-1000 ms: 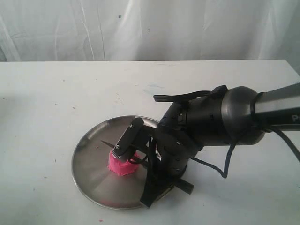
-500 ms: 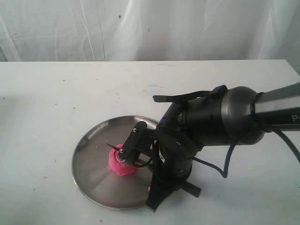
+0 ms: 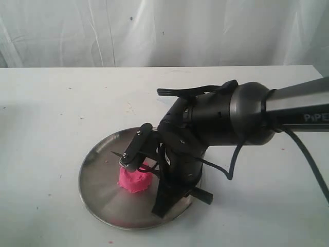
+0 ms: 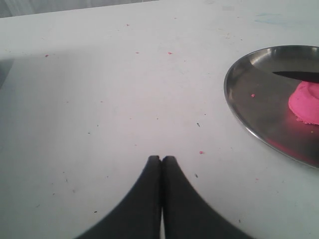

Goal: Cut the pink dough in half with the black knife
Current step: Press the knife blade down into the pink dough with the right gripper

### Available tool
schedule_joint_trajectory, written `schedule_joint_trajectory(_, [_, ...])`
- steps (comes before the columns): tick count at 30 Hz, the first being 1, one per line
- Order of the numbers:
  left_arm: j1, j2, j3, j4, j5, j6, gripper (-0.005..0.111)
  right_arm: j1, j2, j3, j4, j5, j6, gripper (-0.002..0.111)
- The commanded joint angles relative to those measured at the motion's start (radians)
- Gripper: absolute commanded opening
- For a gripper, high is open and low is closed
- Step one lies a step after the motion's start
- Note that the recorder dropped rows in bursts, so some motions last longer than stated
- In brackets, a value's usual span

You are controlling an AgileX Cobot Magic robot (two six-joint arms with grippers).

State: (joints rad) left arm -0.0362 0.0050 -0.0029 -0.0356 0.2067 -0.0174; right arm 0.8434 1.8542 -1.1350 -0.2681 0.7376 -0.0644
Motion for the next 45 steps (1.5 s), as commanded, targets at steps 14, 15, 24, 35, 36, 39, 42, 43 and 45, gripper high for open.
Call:
schedule_joint_trajectory(14, [0.004,-0.005,0.003,-0.004,0.004,-0.006,0.000,-0.004,0.072,-0.100,0.005,0.100,-0.045,0.000])
schedule_joint_trajectory(15, [0.004,-0.005,0.003,-0.004,0.004,-0.006,0.000,-0.004,0.072,-0.100,0.002,0.109,-0.045,0.000])
schedule_joint_trajectory(24, [0.004,-0.005,0.003,-0.004,0.004,-0.006,0.000,-0.004,0.072,-0.100,-0.001,0.207,-0.063,0.000])
schedule_joint_trajectory(35, [0.004,-0.005,0.003,-0.004,0.004,-0.006,0.000,0.004,0.089,-0.126,0.010,0.170,-0.069,0.000])
schedule_joint_trajectory(36, [0.004,-0.005,0.003,-0.004,0.004,-0.006,0.000,0.004,0.094,-0.133,0.010,0.172,-0.069,0.000])
schedule_joint_trajectory(39, [0.004,-0.005,0.003,-0.004,0.004,-0.006,0.000,0.008,0.111,-0.162,0.010,0.181,-0.074,0.000])
schedule_joint_trajectory(42, [0.004,-0.005,0.003,-0.004,0.004,-0.006,0.000,0.012,0.135,-0.185,0.011,0.197,-0.088,0.000])
schedule_joint_trajectory(43, [0.004,-0.005,0.003,-0.004,0.004,-0.006,0.000,0.012,0.142,-0.191,0.011,0.208,-0.089,0.000])
schedule_joint_trajectory(45, [0.004,-0.005,0.003,-0.004,0.004,-0.006,0.000,0.012,0.156,-0.200,0.011,0.220,-0.092,0.000])
